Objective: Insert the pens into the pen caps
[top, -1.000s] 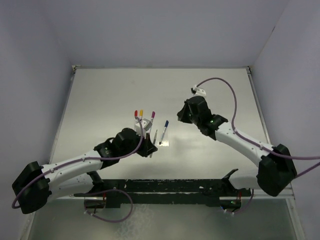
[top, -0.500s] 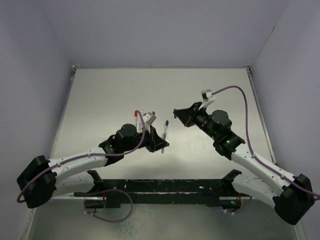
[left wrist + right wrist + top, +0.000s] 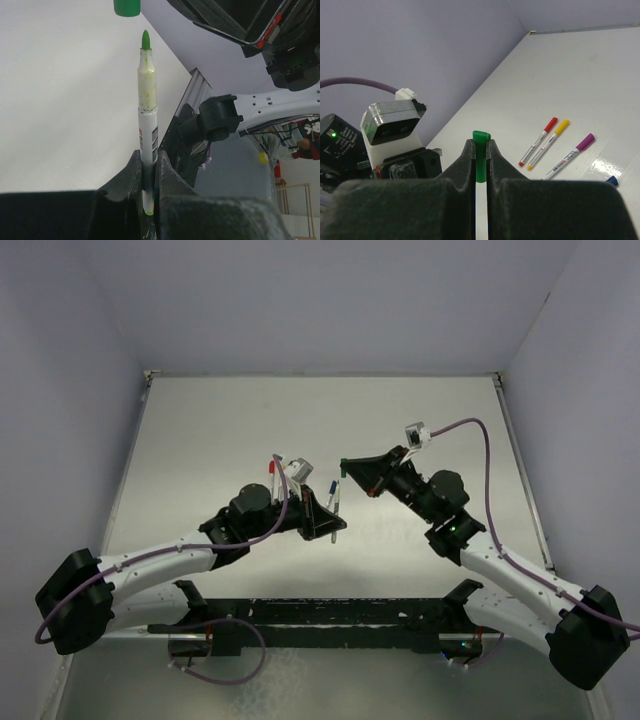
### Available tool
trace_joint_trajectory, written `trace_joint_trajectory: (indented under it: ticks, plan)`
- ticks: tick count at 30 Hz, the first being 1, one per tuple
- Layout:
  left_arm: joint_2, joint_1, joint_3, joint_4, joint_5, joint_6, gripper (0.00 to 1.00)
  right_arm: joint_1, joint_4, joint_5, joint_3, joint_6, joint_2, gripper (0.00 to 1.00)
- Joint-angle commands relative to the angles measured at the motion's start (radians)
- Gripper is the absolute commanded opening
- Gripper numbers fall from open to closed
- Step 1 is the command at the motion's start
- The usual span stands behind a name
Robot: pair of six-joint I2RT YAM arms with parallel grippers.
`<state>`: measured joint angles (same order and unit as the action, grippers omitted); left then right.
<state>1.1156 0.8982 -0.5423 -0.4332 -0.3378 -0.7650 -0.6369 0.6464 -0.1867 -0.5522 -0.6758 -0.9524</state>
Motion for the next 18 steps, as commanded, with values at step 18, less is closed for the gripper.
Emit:
trace_joint_trajectory:
  ticks: [18]
  plan:
    - [0.012, 0.003, -0.034, -0.076, -0.023, -0.011, 0.00, -0.019, 0.198, -0.014, 0.048, -0.098, 0.026, 0.00]
